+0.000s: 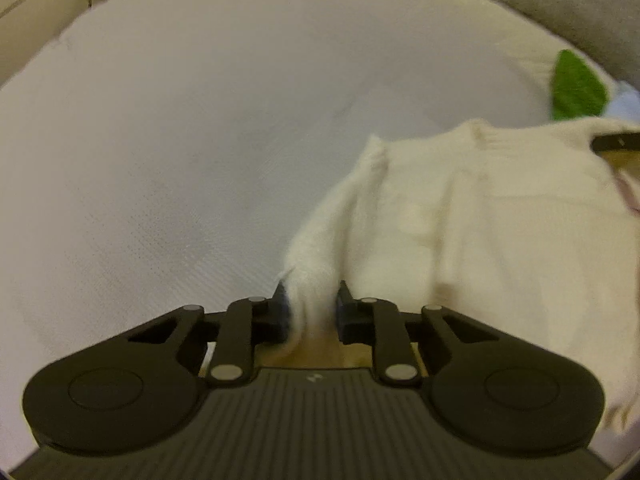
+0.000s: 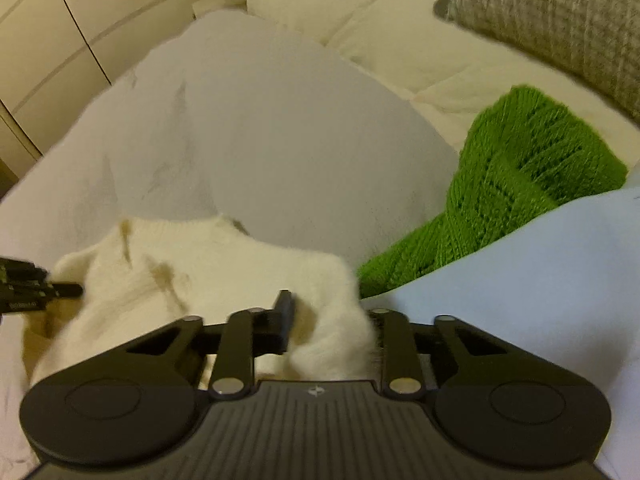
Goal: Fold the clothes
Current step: 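Lower both tools onto the cream sweater and close on its collar edge, then lift the cream sweater by the collar with both tools and shake it out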
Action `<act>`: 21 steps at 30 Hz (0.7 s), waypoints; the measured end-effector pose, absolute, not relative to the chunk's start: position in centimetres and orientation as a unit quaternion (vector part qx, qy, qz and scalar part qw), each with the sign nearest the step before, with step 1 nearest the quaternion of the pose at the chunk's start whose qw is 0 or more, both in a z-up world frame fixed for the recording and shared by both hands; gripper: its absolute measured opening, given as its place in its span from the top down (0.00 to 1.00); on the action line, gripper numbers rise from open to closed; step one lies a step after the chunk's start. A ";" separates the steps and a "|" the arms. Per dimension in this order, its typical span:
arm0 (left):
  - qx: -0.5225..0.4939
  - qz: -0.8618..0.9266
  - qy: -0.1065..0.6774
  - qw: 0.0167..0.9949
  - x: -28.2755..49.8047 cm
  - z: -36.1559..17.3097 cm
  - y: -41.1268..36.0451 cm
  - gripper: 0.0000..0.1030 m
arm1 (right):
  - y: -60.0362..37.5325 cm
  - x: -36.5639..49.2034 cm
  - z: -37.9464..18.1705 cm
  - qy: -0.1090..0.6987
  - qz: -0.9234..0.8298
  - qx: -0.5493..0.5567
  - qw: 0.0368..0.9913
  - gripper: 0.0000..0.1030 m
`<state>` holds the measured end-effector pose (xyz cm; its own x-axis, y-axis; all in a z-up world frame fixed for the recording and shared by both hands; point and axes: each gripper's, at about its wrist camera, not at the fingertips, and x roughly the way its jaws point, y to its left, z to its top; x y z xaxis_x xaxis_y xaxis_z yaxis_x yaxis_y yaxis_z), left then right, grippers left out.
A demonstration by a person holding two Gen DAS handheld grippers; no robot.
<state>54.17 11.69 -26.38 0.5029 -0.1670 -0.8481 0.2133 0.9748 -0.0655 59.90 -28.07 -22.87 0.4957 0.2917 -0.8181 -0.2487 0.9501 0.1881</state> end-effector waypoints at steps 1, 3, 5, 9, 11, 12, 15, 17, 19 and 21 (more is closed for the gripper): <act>0.023 -0.110 0.478 0.871 53.1 -25.7 11.7 0.84 | -27.9 59.2 -22.1 0.466 0.159 0.020 0.870 0.95; 0.009 -0.096 0.460 0.883 50.6 -23.8 12.5 0.84 | -27.4 57.6 -20.5 0.443 0.163 0.014 0.882 0.95; -0.005 -0.082 0.442 0.893 48.2 -22.0 13.3 0.84 | -26.8 55.8 -18.7 0.418 0.166 0.009 0.893 0.95; -0.026 -0.049 0.410 0.910 41.7 -17.8 15.0 0.85 | -25.0 51.3 -14.7 0.367 0.172 0.003 0.914 0.96; -0.030 -0.028 0.393 0.918 38.1 -15.7 15.9 0.85 | -24.0 48.9 -12.3 0.342 0.179 0.004 0.922 0.96; -0.038 -0.016 0.383 0.923 36.1 -14.4 16.5 0.85 | -23.4 47.7 -11.1 0.330 0.184 0.003 0.926 0.96; -0.054 0.018 0.342 0.938 30.2 -10.0 18.2 0.85 | -21.5 43.8 -7.4 0.294 0.206 -0.002 0.934 0.96; -0.056 0.038 0.308 0.949 26.1 -6.8 19.3 0.85 | -20.1 40.5 -4.8 0.266 0.216 -0.003 0.940 0.96; -0.057 0.060 0.275 0.958 21.8 -3.7 20.3 0.85 | -19.0 37.6 -2.4 0.241 0.225 0.003 0.944 0.96; -0.058 0.082 0.242 0.965 17.5 -0.5 21.4 0.85 | -17.8 34.3 0.0 0.216 0.239 0.010 0.947 0.96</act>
